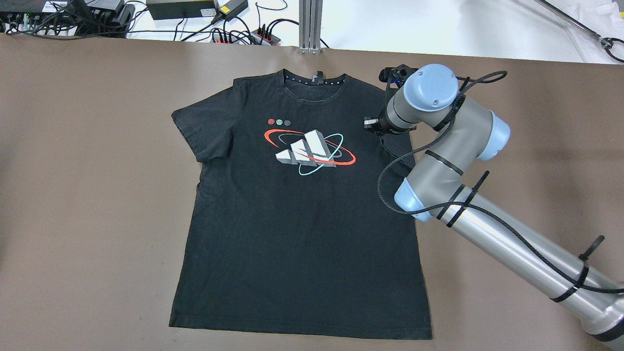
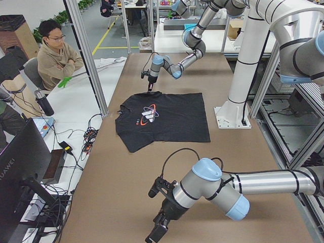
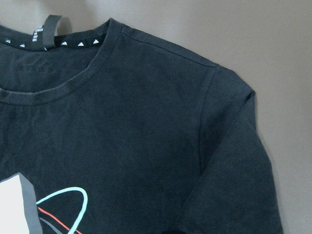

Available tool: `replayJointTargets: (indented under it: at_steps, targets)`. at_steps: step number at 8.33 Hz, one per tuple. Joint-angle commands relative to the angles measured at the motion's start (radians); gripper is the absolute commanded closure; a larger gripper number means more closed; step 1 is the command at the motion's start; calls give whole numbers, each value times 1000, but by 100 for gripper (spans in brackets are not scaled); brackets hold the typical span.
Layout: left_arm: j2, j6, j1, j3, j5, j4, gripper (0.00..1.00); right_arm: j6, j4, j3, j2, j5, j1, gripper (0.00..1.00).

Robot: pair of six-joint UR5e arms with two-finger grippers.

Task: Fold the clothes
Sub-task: 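Move the right gripper to the shirt shoulder nearest it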

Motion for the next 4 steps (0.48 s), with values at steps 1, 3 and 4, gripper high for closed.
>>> replayJointTargets:
  at_steps: [1, 3, 4]
  targets:
    - [1, -1, 1, 1, -1, 0, 0, 81, 0, -104, 111, -69, -50, 100]
    - [1, 0, 3, 8, -2, 0, 0, 82, 1, -104, 108, -82, -53, 100]
    - [1, 0, 4, 8, -2, 0, 0, 82, 7, -104, 102, -82, -55, 100]
